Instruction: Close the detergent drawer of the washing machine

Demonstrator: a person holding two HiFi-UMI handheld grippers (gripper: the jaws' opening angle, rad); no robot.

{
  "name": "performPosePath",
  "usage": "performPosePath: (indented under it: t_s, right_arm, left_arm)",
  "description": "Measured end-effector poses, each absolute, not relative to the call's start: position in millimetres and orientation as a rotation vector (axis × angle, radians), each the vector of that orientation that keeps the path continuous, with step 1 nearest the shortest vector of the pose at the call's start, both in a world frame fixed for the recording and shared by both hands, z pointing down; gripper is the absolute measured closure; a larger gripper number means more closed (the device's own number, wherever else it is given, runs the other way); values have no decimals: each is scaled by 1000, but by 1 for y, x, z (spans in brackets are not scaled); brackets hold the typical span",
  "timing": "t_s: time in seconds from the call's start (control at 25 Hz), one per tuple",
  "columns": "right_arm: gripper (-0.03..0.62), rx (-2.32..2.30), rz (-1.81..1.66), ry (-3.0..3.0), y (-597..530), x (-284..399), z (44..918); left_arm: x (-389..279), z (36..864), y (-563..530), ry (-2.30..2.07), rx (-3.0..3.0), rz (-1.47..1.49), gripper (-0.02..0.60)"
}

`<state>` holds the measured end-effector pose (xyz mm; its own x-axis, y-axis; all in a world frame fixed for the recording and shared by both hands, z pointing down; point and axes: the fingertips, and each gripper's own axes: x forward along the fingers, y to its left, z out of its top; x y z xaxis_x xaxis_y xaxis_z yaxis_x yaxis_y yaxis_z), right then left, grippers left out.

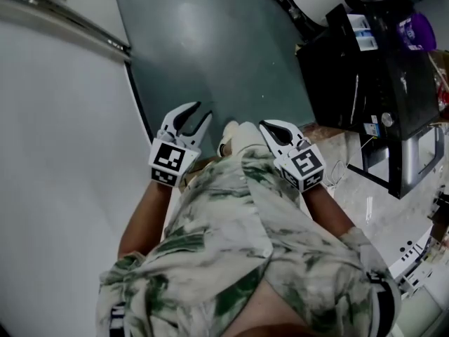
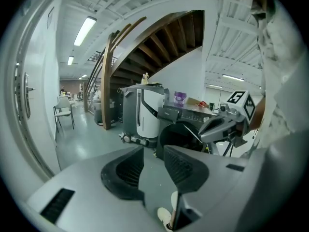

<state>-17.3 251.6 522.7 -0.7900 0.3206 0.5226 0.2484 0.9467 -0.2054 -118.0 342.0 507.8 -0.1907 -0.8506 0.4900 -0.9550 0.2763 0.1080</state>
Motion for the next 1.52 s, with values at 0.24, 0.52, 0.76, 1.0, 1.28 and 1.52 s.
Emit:
performPosePath:
  t_s: [0.24,0.52,0.76,1.0,1.28,1.52]
  right_arm:
    - [572,-305,203,-2527,172,-66,485]
    - [572,-131,246,-2558,120,-72,443]
    - [572,72,325,-2566,75,-69,434]
    - [572,336,366,-2558,38,-73,429]
    - [572,618,422,-2535,9,-89,413]
    - [572,858,481,-2481,-1,-92,410]
  left_arm:
    - [-172,458,254,-2053,1712,370,451]
    - [-197,413,188,-1968,1841,421,451]
    - [-213,406,126,-1858,1953,470,451]
    - [-224,411,61,-1676,2151,486,442]
    - [-245,417,-3,-1491,2304,556,440]
    - [-249,429,-39,-1311,2406,586,437]
